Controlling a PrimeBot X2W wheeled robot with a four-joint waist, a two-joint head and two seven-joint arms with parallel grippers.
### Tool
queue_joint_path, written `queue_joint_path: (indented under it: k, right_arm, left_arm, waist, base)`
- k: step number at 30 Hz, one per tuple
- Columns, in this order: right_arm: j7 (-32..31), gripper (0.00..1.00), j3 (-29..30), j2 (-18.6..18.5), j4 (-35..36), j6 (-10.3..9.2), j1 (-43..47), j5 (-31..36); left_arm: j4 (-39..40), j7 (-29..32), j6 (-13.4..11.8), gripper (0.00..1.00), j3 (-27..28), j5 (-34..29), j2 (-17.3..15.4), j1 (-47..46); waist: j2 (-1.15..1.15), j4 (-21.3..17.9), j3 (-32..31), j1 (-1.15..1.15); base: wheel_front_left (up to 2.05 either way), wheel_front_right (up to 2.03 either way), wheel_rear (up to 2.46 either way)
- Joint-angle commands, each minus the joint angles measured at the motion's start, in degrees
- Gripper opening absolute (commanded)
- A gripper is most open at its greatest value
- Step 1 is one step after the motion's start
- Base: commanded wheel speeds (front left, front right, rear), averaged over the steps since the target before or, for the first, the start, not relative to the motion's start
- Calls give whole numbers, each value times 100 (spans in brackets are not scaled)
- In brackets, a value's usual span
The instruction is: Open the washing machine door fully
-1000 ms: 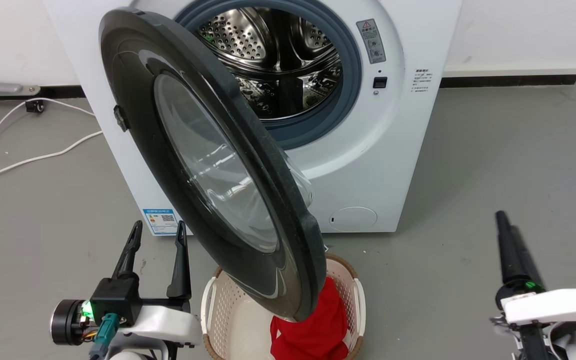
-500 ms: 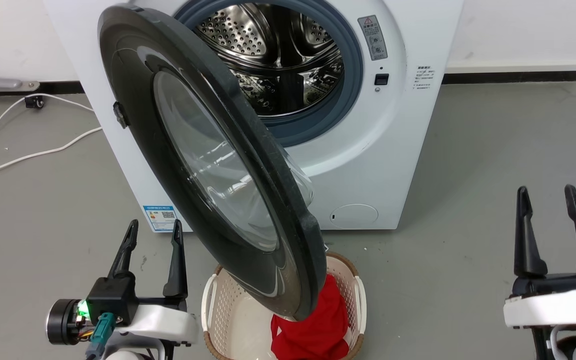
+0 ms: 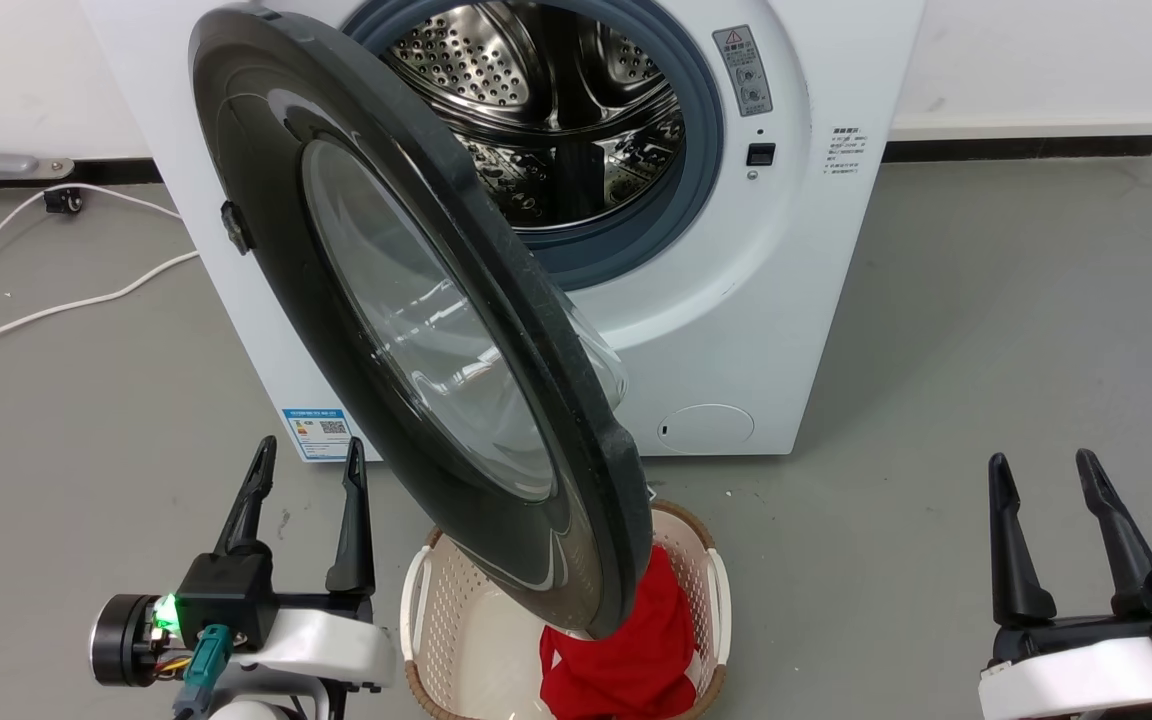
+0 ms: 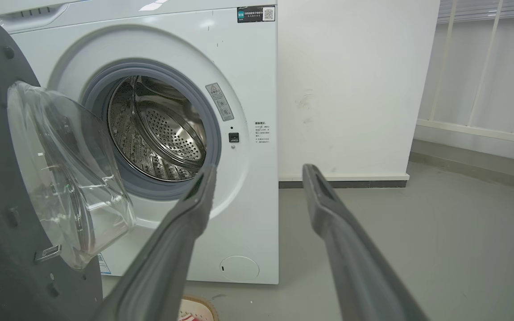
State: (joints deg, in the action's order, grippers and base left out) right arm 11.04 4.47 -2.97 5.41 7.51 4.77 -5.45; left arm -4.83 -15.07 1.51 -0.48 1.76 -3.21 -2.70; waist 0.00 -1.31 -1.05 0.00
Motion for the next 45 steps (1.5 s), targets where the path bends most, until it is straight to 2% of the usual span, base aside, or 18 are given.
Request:
queue_joint_path:
  k: [1, 12, 13, 14, 15, 27, 38, 45]
  right_arm:
    - [40, 100, -25, 14, -48, -4, -17, -27]
    - [78, 100, -50, 15, -185, -4, -112, -20]
    - [83, 100, -57, 15, -188, -4, -117, -27]
    - [88, 100, -63, 15, -194, -4, -117, -32]
    - [88, 100, -71, 15, -200, -4, -112, -39]
    - [87, 100, -94, 15, -251, -4, -122, -41]
    - [67, 100, -69, 15, -275, -4, -144, -61]
    - [55, 100, -48, 15, -293, -4, -177, -57]
  left_arm:
    - [9, -15, 25, 100, -10, -22, -22, -55]
    - [-33, -15, 39, 100, -10, -17, -23, -63]
    - [-32, -15, 35, 41, -9, -9, -24, -62]
    - [-32, -15, 41, 7, -8, -1, -25, -62]
    - [-30, -15, 45, 0, -5, 10, -25, -63]
    - [397, -15, -13, 0, 5, 112, -1, -231]
    - [1764, -14, -45, 0, -106, -40, 3, -997]
    - [2523, -13, 101, 0, -585, -37, 16, -1727]
  waist:
    - [0, 0, 0, 0]
    - [0, -3, 1, 0]
    - [0, -6, 4, 0]
    - [0, -10, 5, 0]
    - [0, -12, 5, 0]
    - [0, 0, 15, 0]
    - [0, 50, 31, 0]
    - [0, 41, 65, 0]
  base:
    - [0, 0, 0]
    - [0, 0, 0]
    - [0, 0, 0]
    - [0, 0, 0]
    - [0, 0, 0]
    - [0, 0, 0]
    - [0, 0, 0]
    - [0, 0, 0]
